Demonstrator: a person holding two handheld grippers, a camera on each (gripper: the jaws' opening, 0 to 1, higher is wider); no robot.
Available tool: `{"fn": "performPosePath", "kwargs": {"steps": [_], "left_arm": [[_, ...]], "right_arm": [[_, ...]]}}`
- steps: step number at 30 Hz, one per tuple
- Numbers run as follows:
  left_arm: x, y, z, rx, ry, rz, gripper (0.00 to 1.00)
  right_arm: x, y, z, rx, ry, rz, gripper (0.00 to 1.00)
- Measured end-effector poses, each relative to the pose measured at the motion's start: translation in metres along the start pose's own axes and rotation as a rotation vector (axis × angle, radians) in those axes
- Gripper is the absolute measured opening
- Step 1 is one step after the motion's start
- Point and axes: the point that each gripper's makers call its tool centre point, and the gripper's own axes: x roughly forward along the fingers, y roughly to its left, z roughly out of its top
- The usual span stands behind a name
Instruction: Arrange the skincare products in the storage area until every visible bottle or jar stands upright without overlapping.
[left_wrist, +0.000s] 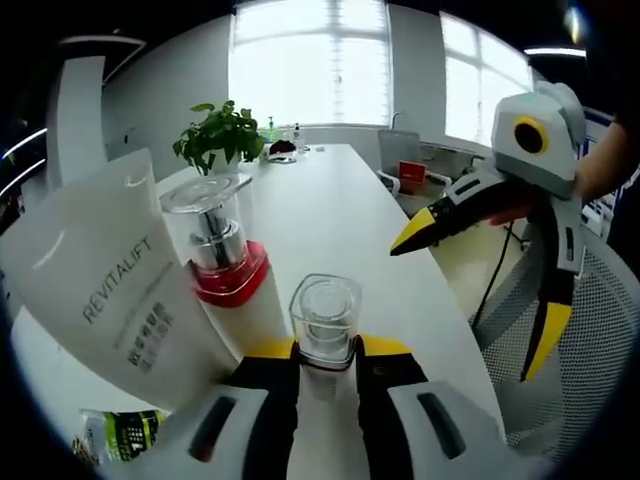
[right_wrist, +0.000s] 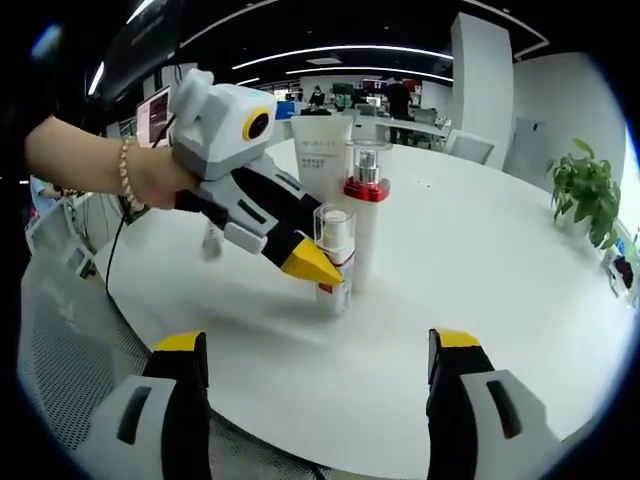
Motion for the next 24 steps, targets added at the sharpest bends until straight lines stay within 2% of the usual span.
{"fn": "performPosePath", "kwargs": {"steps": [19,24], "left_arm": [[-0.0022,0.0026,-0.0016,-0.004,0.013,0.007,0.20],[-0.0045,0.0015,-0.0001,-0.001,0.010,0.006,0.23]], "right_arm": [[0.0005,0.0009,-0.0006,0.003,0.006,0.004,0.91],[0.0002,0.0003,0.0000,0.007,0.002,0.001,0.91]]}}
